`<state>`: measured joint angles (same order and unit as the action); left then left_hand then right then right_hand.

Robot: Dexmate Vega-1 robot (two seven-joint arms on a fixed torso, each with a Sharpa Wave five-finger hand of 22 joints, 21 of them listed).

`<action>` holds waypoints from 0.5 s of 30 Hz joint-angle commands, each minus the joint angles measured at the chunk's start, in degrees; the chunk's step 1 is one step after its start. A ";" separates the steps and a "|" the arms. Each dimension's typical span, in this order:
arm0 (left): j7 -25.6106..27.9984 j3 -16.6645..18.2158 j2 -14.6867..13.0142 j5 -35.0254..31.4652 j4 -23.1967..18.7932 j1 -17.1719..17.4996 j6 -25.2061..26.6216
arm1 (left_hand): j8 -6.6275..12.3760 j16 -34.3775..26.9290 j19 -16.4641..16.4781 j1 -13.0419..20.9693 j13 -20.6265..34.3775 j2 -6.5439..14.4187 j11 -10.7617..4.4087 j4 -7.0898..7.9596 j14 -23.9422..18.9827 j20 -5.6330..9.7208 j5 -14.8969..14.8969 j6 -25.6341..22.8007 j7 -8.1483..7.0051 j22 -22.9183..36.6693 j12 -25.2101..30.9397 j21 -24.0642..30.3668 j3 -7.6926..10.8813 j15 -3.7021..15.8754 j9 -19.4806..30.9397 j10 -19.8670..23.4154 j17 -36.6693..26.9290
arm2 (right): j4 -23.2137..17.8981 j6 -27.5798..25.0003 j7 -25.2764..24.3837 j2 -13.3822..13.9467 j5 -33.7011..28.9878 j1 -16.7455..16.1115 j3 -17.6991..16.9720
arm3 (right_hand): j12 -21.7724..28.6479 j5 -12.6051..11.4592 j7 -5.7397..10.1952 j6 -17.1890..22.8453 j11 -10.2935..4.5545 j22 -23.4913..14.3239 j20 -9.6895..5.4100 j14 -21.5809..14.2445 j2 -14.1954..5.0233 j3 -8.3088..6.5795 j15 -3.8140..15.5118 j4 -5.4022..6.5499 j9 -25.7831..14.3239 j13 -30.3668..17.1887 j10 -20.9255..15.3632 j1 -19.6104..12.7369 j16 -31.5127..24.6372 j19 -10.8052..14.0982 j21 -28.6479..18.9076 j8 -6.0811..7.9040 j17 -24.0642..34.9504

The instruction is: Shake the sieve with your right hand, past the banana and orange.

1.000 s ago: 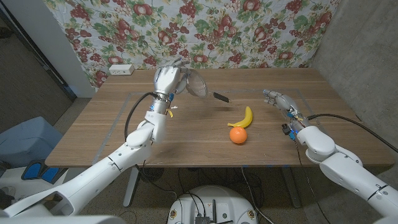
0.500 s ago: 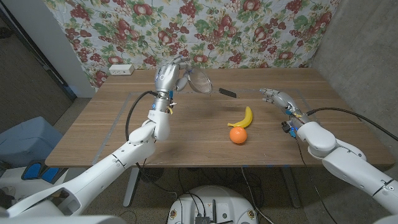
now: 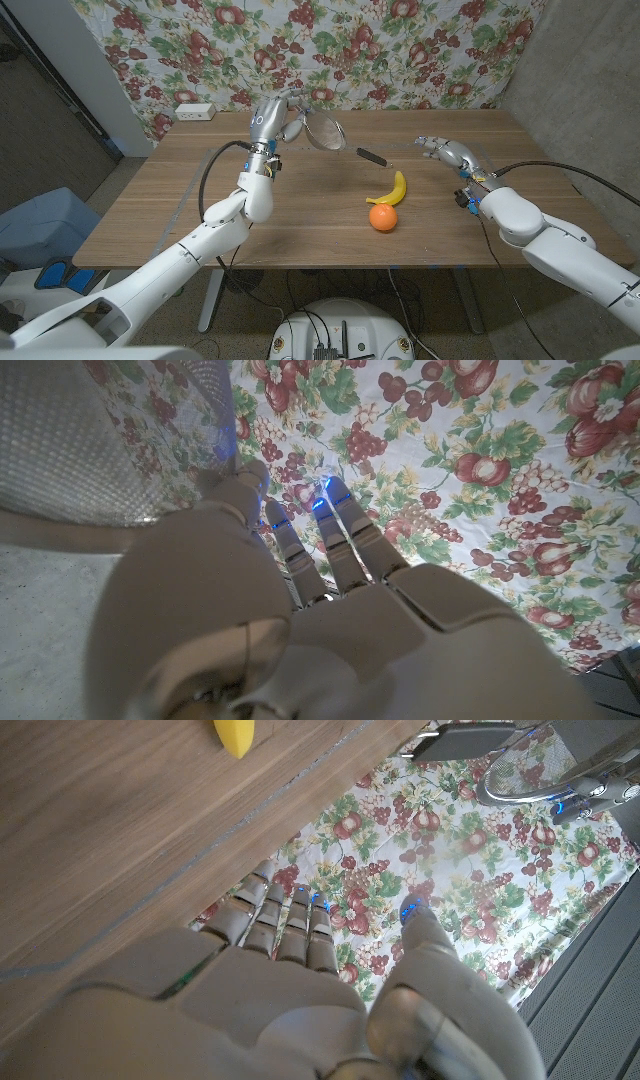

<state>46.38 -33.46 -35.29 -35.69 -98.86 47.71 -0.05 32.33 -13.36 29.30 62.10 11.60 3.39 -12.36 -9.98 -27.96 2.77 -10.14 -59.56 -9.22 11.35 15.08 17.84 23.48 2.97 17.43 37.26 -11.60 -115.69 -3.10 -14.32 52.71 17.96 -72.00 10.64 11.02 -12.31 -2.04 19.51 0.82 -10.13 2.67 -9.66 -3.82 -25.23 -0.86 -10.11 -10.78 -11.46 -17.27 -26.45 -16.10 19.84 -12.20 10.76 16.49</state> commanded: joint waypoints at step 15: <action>-0.03 1.49 3.15 6.56 6.17 -2.10 -13.06 | 0.52 0.11 0.92 0.82 0.13 0.49 0.01 0.14 -0.85 4.86 0.03 0.20 -0.39 0.29 -0.60 0.55 -0.76 10.54 0.25 0.44 -0.19 | -8.05 -12.34 5.19 7.44 0.43 2.43 -2.17 | 0.65 0.00 -0.77 0.80 -0.01 -0.25 0.37 -1.44 -0.21 0.63 -0.66 1.15 -0.22 -0.23 -0.86 0.66 -0.54 0.50 -0.06 0.81 0.09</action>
<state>46.19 -32.35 -33.55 -31.15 -95.17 46.55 -8.03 32.46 -13.36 29.74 62.32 11.60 3.62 -12.37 -9.83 -28.26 2.78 -10.14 -59.24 -9.53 11.35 14.58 17.84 23.00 2.66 17.44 37.25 -11.59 -120.41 -10.06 -11.69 56.86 17.35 -70.77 9.24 11.25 -12.31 -2.60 19.46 0.82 -10.28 2.67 -10.21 -3.91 -24.75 -1.40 -9.30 -10.78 -11.61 -17.28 -26.52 -16.14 19.84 -12.20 11.08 16.38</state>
